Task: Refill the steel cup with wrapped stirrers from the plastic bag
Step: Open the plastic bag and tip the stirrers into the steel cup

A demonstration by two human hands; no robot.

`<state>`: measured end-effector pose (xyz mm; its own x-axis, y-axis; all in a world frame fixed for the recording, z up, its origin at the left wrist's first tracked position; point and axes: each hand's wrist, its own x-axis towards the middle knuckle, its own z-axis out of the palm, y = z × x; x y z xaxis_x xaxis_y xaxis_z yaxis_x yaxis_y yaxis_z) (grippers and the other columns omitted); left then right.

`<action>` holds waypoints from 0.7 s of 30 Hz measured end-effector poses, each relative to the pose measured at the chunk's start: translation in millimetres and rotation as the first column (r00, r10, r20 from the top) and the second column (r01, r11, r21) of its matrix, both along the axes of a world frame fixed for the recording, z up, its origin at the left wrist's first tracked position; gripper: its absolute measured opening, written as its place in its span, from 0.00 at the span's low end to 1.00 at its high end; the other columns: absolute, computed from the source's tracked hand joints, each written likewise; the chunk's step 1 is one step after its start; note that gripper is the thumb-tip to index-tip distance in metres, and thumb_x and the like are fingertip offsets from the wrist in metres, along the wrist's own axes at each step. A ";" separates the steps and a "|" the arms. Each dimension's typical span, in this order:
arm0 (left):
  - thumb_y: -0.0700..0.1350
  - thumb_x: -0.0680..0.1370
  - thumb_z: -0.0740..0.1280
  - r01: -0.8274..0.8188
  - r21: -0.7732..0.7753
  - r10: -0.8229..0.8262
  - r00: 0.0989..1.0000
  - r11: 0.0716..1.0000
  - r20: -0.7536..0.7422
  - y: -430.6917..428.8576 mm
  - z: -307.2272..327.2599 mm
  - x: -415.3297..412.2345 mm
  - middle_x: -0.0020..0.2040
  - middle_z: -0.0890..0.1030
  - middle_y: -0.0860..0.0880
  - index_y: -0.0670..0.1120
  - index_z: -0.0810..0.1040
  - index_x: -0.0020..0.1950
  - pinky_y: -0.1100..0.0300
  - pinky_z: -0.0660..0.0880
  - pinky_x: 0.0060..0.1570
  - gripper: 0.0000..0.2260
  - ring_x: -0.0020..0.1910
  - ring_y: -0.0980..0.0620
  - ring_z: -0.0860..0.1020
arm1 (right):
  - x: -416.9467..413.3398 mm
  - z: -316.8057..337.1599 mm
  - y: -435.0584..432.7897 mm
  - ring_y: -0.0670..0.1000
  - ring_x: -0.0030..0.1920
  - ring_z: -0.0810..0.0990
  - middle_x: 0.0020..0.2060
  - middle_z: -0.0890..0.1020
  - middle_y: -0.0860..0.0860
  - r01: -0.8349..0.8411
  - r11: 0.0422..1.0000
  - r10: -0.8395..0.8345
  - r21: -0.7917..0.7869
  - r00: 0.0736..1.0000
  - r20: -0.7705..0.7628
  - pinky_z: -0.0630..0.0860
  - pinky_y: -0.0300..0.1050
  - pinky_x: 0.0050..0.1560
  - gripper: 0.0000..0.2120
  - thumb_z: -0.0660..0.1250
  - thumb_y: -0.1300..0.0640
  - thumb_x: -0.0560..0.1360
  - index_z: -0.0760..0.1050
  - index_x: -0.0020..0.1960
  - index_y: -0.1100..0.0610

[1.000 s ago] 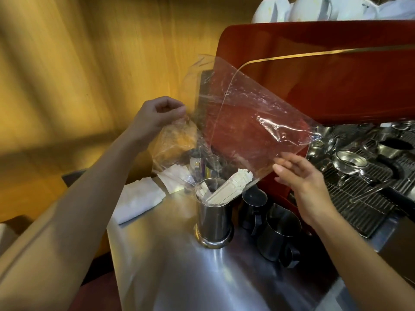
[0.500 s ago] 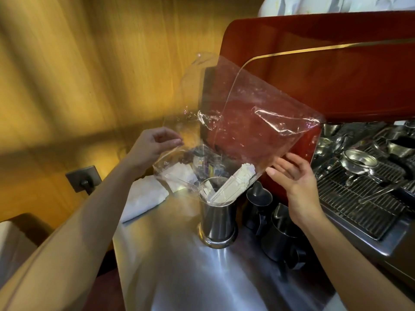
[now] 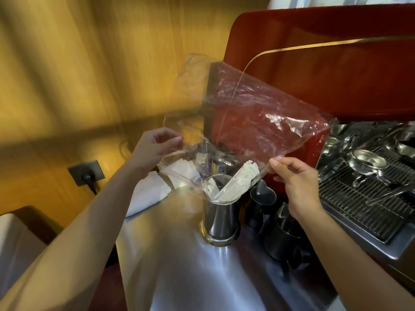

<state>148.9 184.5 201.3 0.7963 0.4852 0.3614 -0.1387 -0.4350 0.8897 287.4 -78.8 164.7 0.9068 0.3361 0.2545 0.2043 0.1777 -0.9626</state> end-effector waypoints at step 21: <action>0.42 0.72 0.69 -0.127 -0.315 0.149 0.988 0.941 0.045 1.2 -50.3 -45.8 0.44 0.84 0.44 0.39 0.78 0.49 0.63 0.79 0.45 0.09 0.44 0.51 0.83 | 17.5 65.1 51.1 0.45 0.25 0.73 0.23 0.78 0.43 -0.163 0.982 0.182 -0.091 0.947 0.265 0.70 0.35 0.25 0.09 0.74 0.59 0.67 0.75 0.32 0.58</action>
